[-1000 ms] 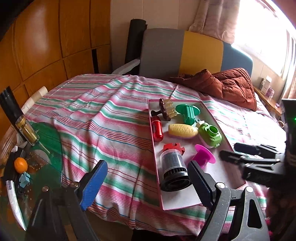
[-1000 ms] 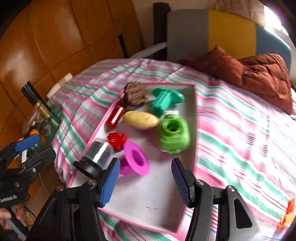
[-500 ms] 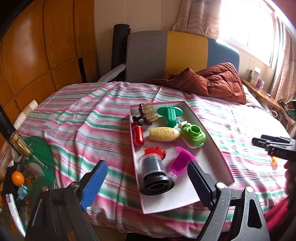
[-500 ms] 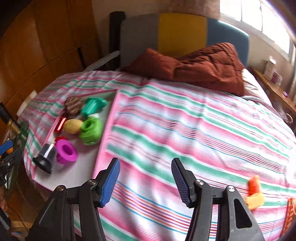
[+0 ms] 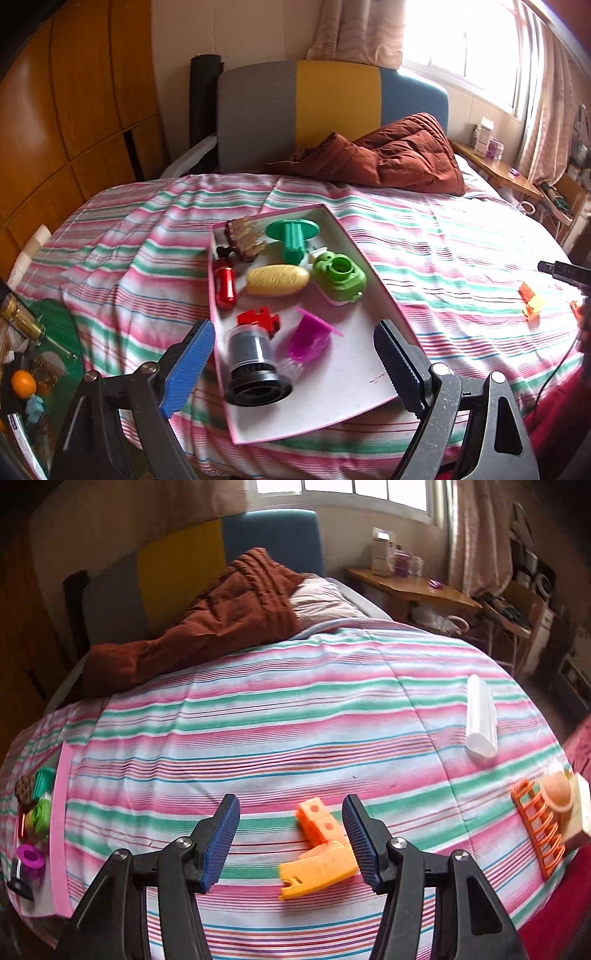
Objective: Organize rigid objects
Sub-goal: 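Move both tools to the orange-and-yellow block toy on the bedspread, then grasp the orange cube stack with the right tool while the left tool grasps the yellow piece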
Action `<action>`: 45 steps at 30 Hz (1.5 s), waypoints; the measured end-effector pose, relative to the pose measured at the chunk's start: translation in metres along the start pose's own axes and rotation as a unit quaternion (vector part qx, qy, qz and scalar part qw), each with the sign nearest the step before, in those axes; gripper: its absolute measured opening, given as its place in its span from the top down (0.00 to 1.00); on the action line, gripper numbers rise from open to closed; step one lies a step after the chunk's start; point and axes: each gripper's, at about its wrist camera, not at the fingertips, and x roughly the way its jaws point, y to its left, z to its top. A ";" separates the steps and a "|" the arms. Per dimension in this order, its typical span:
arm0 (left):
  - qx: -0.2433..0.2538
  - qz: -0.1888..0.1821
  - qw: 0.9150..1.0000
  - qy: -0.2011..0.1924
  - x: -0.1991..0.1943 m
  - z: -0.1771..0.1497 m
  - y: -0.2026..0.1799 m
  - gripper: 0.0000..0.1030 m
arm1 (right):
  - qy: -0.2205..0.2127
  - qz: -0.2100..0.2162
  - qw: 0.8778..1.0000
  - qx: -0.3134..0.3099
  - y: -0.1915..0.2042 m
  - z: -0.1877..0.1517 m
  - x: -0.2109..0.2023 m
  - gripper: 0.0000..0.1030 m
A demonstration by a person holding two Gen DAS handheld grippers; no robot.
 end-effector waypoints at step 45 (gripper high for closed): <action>0.266 -0.312 0.905 0.114 0.108 0.009 -0.348 0.22 | -0.013 0.019 0.953 0.301 -0.113 -0.008 -0.010 0.43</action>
